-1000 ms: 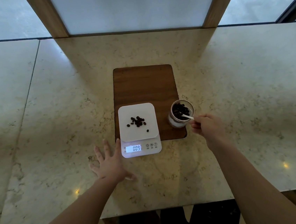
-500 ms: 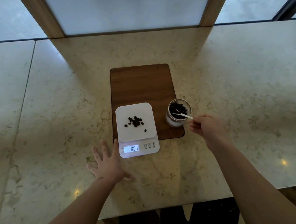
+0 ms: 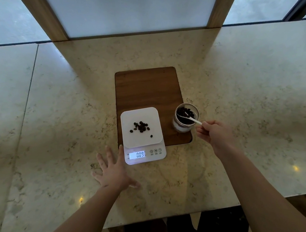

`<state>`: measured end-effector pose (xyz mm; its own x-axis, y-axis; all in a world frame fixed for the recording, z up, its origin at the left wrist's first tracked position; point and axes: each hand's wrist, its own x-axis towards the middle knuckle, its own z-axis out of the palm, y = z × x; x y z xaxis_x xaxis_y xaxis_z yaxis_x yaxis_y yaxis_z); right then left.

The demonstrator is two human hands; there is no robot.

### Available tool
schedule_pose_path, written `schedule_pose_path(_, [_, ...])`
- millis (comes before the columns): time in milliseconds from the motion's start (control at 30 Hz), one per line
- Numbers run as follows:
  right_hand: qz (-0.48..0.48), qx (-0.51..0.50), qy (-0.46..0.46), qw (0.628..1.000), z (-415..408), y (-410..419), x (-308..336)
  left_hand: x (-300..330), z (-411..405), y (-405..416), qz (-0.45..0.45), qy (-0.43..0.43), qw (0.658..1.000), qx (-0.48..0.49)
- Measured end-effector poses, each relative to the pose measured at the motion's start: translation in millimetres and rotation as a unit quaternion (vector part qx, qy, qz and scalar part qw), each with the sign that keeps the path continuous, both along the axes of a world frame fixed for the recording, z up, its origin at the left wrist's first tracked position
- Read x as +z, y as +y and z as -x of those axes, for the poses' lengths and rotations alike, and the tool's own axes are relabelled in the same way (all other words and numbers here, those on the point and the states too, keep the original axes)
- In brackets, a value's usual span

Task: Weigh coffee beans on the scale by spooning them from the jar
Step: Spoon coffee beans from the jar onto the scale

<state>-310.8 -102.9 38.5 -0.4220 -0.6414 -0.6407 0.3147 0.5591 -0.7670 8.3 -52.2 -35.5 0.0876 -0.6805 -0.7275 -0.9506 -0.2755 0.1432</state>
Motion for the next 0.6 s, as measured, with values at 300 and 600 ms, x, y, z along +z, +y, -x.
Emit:
schedule_pose_path(300, [-0.002,-0.005,0.012,1.0,3.4,-0.9,-2.2,-0.3,1.6,-0.8,-0.004,-0.001,1.0,0.001])
schedule_pose_path(600, [-0.003,0.002,0.021,1.0,9.6,3.0,-6.7,-1.0,0.4,-1.0,0.002,-0.008,1.0,0.0])
